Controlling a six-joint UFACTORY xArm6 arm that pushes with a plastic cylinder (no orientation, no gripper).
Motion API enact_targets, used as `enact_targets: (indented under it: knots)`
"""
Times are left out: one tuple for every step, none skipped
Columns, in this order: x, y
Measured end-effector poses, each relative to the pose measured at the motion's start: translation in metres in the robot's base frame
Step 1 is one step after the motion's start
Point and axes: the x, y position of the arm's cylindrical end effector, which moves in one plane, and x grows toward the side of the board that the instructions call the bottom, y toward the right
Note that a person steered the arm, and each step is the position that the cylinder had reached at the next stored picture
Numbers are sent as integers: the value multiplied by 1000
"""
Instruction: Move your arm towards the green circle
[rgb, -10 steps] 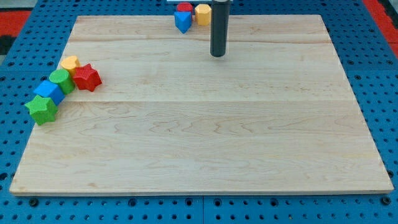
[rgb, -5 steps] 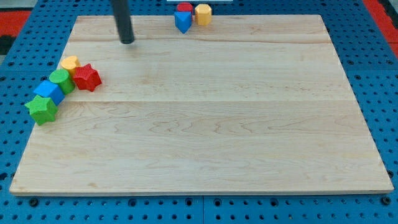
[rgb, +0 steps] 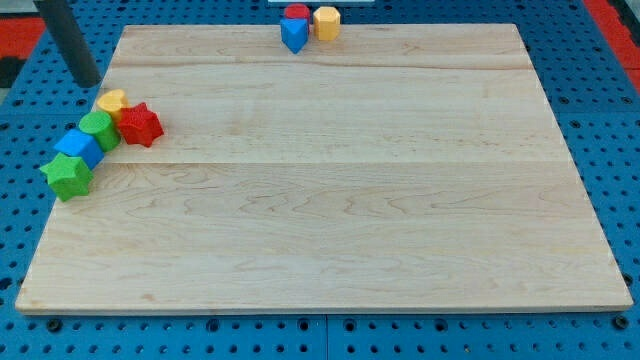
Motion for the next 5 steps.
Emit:
enact_targets:
  knots:
    - [3,1]
    - [6,0]
    - [34,0]
    - [41,0]
    - [79,1]
